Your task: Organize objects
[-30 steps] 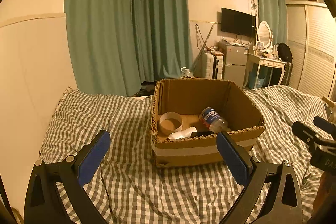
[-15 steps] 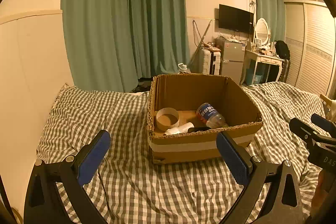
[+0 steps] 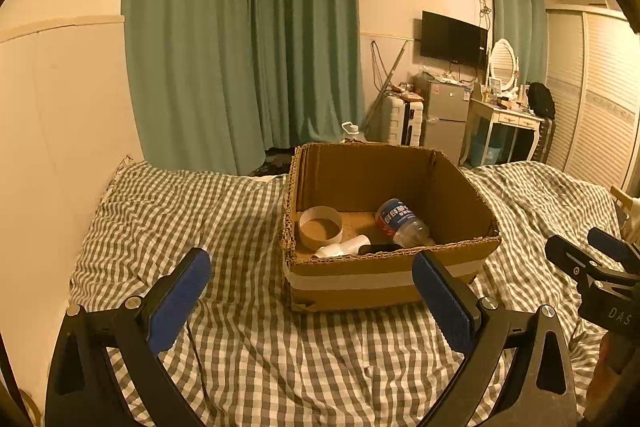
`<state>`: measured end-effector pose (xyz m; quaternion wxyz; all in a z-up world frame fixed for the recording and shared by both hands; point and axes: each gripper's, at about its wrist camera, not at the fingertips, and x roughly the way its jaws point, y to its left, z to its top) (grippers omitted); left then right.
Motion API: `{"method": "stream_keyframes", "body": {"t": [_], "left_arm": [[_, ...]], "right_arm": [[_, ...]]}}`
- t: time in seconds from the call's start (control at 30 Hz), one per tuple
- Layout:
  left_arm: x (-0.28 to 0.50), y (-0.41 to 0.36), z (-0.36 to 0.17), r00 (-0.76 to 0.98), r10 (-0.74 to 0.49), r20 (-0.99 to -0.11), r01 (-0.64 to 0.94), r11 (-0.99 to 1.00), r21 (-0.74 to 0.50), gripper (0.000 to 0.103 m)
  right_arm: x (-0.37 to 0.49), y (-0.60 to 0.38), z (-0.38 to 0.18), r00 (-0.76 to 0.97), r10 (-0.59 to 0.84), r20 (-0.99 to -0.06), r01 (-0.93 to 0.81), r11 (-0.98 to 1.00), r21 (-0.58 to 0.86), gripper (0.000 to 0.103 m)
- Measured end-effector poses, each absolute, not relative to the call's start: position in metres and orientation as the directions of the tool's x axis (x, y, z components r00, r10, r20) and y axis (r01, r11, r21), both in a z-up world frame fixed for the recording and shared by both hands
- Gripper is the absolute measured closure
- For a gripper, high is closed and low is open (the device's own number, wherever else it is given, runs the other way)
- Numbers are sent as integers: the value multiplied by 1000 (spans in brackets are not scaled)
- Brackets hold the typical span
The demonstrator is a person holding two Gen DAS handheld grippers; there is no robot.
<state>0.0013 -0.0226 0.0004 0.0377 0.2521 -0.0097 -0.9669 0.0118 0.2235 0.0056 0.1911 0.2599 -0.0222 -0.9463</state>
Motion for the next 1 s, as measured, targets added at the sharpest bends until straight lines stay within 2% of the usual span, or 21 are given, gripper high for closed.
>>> {"method": "stream_keyframes", "body": {"t": [0.63,1.0], "left_arm": [[1,-16,-3,-864,-73,-498,48,-997,63,0],[2,-17,-2,-866,-56,-498,42,-998,39,0]], "right_arm": [[12,219,2,-789,-363,-496,350,-929,122,1],[11,217,1,-789,-361,-497,352,-929,116,1]]}}
